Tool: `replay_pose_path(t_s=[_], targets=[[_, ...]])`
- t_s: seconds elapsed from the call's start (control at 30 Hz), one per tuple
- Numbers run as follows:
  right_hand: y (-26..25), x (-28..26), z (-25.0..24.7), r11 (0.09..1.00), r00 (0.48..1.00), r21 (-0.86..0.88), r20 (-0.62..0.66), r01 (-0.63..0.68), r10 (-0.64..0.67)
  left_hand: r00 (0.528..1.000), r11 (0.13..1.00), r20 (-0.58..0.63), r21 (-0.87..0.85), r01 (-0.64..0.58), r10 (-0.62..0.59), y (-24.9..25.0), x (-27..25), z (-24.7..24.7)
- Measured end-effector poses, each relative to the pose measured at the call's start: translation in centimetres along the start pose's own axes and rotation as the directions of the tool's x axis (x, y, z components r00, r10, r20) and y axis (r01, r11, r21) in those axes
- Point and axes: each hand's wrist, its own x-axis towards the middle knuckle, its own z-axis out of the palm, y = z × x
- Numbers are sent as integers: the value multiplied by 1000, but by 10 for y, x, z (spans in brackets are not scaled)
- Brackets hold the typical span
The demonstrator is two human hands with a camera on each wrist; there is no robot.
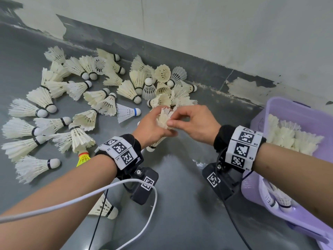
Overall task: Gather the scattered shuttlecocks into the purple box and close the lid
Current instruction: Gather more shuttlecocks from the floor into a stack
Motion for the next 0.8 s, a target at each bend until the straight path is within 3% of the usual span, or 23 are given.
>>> replay_pose_path(t_s=[0.17, 0.23, 0.33, 0.43, 0.63, 0.8], targets=[[19, 8, 2, 988, 977, -142, -208, -66, 36, 995, 994, -54, 66, 84, -80, -21, 3, -12], [33, 12, 0, 956, 985, -263, -144, -132, 96, 992, 991, -73, 77, 111, -105, -25, 3, -17], [52, 15, 4, 850, 981, -510, 63, -129, 186, 990, 990, -92, 82, 117, -109, -27, 4, -23], [58, 21, 6, 825, 989, -558, 42, -95, 142, 988, 988, -107, 92, 124, -114, -27, 5, -26], [42, 30, -7, 903, 974, -396, -209, -165, 87, 994, 984, -63, 146, 102, -94, -26, 1, -20], [11, 19, -8, 986, 936, -141, -352, -84, 29, 994, 977, -8, 182, 108, -108, -28, -1, -13]])
